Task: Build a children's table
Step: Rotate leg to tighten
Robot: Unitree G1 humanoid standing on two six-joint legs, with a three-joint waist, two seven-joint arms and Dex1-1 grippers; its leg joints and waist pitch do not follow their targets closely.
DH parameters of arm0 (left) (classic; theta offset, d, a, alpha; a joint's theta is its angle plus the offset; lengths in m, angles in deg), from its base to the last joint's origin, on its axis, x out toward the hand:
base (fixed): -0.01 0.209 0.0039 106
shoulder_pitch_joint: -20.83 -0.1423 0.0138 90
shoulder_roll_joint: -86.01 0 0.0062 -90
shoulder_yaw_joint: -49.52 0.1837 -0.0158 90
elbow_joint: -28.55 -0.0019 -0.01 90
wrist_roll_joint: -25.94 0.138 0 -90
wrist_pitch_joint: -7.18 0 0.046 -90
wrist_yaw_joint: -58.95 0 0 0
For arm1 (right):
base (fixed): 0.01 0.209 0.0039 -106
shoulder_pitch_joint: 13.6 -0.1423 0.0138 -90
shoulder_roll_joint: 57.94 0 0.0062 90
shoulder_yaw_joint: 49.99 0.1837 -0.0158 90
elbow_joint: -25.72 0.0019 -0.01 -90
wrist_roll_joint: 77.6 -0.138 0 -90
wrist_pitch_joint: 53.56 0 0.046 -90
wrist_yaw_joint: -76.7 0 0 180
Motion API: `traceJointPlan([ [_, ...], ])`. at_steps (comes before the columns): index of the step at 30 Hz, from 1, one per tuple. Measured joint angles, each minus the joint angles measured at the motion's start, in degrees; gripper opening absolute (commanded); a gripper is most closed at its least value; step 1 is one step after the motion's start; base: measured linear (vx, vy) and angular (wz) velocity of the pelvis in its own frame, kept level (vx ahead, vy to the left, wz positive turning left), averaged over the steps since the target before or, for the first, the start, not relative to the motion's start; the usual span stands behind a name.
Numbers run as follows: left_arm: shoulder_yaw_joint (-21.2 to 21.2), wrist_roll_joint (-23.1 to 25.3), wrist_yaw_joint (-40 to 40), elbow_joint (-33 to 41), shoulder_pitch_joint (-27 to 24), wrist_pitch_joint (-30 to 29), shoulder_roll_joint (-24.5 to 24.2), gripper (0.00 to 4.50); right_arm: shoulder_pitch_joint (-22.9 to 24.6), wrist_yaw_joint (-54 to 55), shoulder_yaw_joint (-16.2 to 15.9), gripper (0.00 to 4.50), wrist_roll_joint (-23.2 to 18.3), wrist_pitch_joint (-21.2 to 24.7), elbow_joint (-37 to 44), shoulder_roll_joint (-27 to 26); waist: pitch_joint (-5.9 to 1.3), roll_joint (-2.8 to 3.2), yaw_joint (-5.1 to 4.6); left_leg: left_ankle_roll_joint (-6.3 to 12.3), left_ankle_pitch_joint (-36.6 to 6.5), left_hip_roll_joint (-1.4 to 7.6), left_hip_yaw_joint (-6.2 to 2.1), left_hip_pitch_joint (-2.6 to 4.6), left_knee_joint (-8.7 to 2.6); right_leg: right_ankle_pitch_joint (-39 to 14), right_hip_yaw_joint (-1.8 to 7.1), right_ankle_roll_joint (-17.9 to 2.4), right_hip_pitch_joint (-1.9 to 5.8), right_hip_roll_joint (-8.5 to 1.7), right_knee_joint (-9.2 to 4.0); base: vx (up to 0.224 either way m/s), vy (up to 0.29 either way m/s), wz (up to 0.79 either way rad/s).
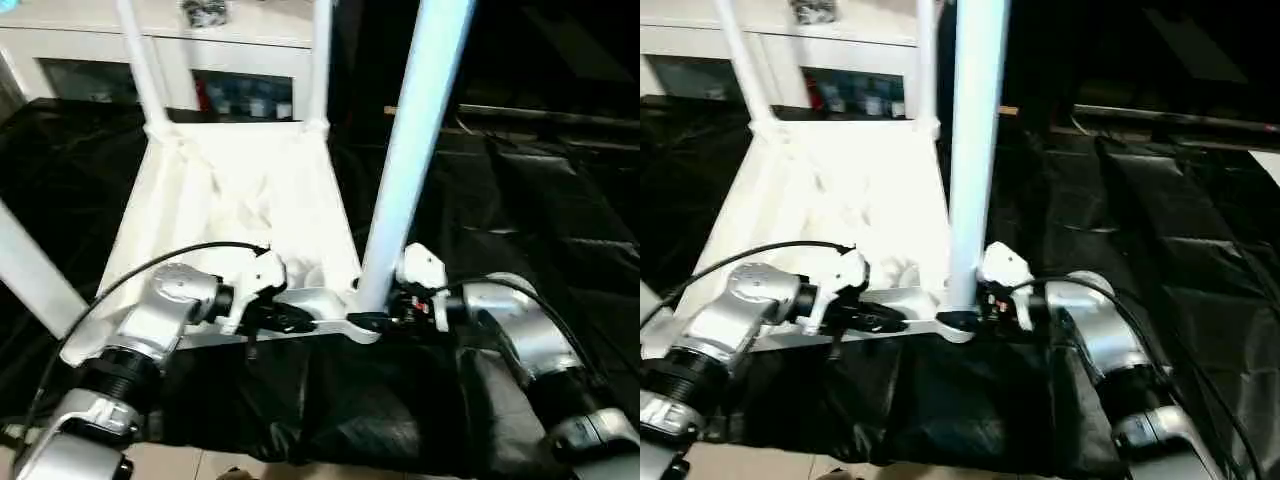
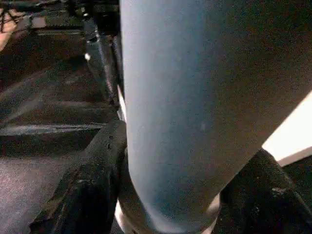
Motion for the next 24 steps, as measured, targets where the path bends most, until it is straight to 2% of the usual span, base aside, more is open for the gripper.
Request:
traceJointPlan([
  [3, -0.7, 1.1, 5.4, -0.4, 0.0, -0.6, 1.8, 0.00, 0.4, 7.1, 2.6, 2.48, 0.4, 1.0, -1.6, -2.9, -0.01, -0.02, -0.20, 0.00, 0.0, 0.00, 0.00, 0.13, 0.00, -0.2, 0.01, 0.3, 0.06, 0.00, 0.03, 0.000, 0.000, 0.00],
  [8, -1.9, 4.5, 18.5, -2.3, 1.8, -4.5, 8.5, 0.00, -1.2, 27.1, 7.7, 2.46, 2.0, 1.1, -7.3, -9.9, -0.02, -0.04, -2.06, -0.01, 0.0, -0.07, -0.02, 0.35, 0.03, -0.2, -0.03, 0.3, 0.12, -0.06, -0.11, 0.000, 0.000, 0.00],
  [14, -2.3, 6.3, 27.5, -4.4, 3.5, -7.0, 13.6, 0.00, -4.1, 41.1, 10.8, 2.46, 3.4, 1.8, -11.2, -14.9, -0.05, 0.01, -3.13, 0.00, 0.0, -0.10, -0.07, 0.43, 0.03, -0.2, -0.11, 0.3, 0.14, -0.08, -0.28, 0.000, 0.000, 0.00],
  [16, -2.4, 6.7, 28.4, -4.4, 3.5, -7.0, 13.8, 0.00, -4.6, 41.7, 10.8, 2.46, 3.7, 0.9, -11.2, -15.3, -0.06, -0.01, -3.25, 0.00, 0.0, -0.09, -0.12, 0.43, 0.01, -0.2, -0.18, 0.3, 0.15, -0.08, -0.42, 0.000, 0.000, 0.00],
  [17, -2.5, 6.7, 28.4, -4.4, 3.5, -7.0, 13.8, 0.00, -4.9, 41.7, 11.1, 2.96, 3.7, 0.8, -11.6, -15.4, -0.08, 0.01, -3.28, 0.00, 0.0, -0.09, -0.12, 0.43, 0.00, -0.2, -0.18, 0.3, 0.15, -0.08, -0.51, 0.000, 0.000, 0.00],
  [19, -2.5, 6.7, 28.0, -4.3, 3.5, -7.0, 13.7, 0.00, -4.9, 40.9, 11.1, 2.92, 3.4, 0.7, -11.6, -15.6, -0.08, 0.02, -3.35, 0.00, 0.0, -0.09, -0.11, 0.42, -0.04, -0.2, -0.17, 0.3, 0.15, -0.07, -0.59, 0.000, 0.000, 0.00],
  [20, -2.5, 6.7, 27.6, -4.2, 3.5, -7.0, 13.4, 0.00, -4.9, 40.2, 11.1, 3.15, 3.2, 0.7, -11.6, -15.7, -0.08, 0.02, -3.38, 0.00, 0.0, -0.09, -0.11, 0.43, -0.03, -0.2, -0.17, 0.3, 0.14, -0.07, -0.60, 0.000, 0.000, 0.00],
  [21, -2.4, 6.7, 27.1, -4.0, 3.5, -7.0, 13.1, 0.00, -4.9, 39.8, 11.2, 3.15, 3.0, 0.8, -11.5, -15.6, -0.08, 0.02, -3.42, 0.00, 0.0, -0.09, -0.11, 0.43, -0.04, -0.2, -0.16, 0.3, 0.13, -0.07, -0.60, 0.000, 0.000, 0.00],
  [22, -2.3, 6.7, 26.4, -3.7, 3.5, -6.9, 12.6, 0.00, -4.9, 39.0, 11.2, 3.46, 2.9, 0.9, -11.4, -15.5, -0.08, 0.02, -3.51, 0.00, 0.0, -0.09, -0.11, 0.44, -0.06, -0.2, -0.16, 0.3, 0.12, -0.07, -0.60, 0.000, 0.000, 0.00],
  [24, -2.2, 6.6, 24.7, -3.2, 3.4, -6.5, 11.6, 0.00, -4.8, 35.2, 10.9, 3.46, 2.4, 1.1, -10.9, -14.5, -0.07, 0.02, -3.68, 0.00, 0.0, -0.08, -0.11, 0.42, -0.10, -0.2, -0.17, 0.3, 0.06, -0.05, -0.59, 0.000, 0.000, 0.00],
])
